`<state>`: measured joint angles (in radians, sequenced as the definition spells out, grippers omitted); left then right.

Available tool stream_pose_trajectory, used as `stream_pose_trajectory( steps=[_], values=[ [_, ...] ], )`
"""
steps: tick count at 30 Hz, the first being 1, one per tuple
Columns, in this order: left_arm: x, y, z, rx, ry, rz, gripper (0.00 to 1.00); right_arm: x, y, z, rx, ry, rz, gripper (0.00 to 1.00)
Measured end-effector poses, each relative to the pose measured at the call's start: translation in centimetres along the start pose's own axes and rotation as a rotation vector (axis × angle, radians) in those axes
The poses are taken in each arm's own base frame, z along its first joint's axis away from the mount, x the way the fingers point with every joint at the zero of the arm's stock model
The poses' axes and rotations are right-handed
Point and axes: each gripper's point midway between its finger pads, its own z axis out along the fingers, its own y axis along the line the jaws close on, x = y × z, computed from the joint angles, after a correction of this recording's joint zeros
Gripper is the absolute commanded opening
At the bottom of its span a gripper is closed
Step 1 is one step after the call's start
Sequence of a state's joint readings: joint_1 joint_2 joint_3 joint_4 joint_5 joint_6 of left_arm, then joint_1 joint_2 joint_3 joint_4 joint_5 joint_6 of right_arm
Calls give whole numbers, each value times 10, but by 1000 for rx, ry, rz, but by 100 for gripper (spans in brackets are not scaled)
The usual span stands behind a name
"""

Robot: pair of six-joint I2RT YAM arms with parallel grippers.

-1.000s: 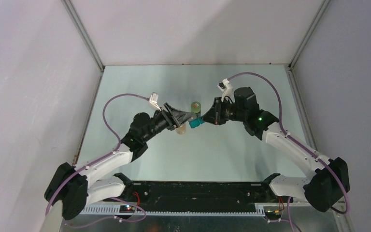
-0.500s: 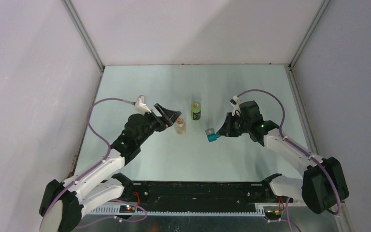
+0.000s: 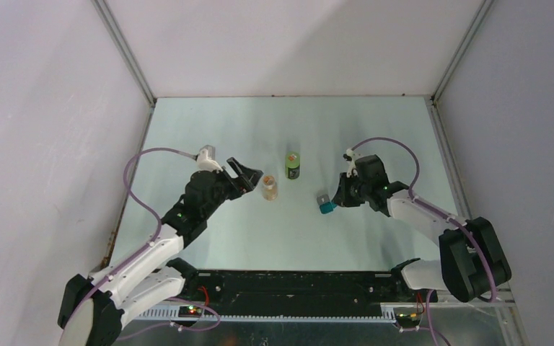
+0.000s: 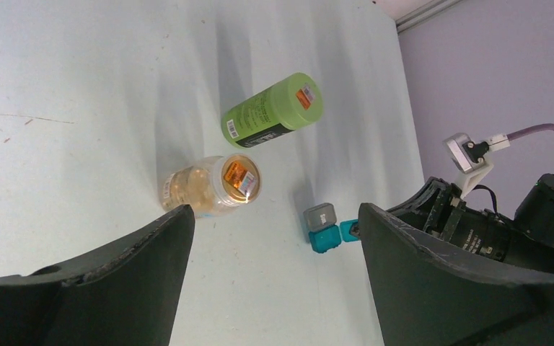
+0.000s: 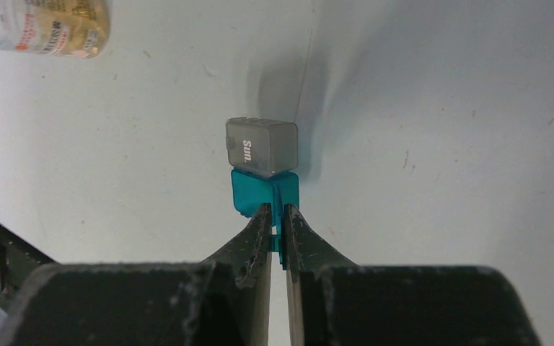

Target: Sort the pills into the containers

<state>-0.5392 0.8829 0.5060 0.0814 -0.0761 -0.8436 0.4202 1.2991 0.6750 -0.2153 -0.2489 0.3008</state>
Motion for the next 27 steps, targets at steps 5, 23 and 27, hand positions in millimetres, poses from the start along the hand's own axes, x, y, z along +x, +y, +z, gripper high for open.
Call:
stream_pose_trajectory(
  steps=[5, 23, 27],
  values=[
    [-2, 7, 0, -28, 4, 13, 89, -2, -6, 8, 18, -4, -12, 14],
    [-24, 29, 7, -114, -10, 65, 89, -18, -2, 43, -15, 28, 8, 57],
    [-28, 29, 7, -113, -15, 79, 89, -44, 4, 31, 2, -28, -4, 71]
  ],
)
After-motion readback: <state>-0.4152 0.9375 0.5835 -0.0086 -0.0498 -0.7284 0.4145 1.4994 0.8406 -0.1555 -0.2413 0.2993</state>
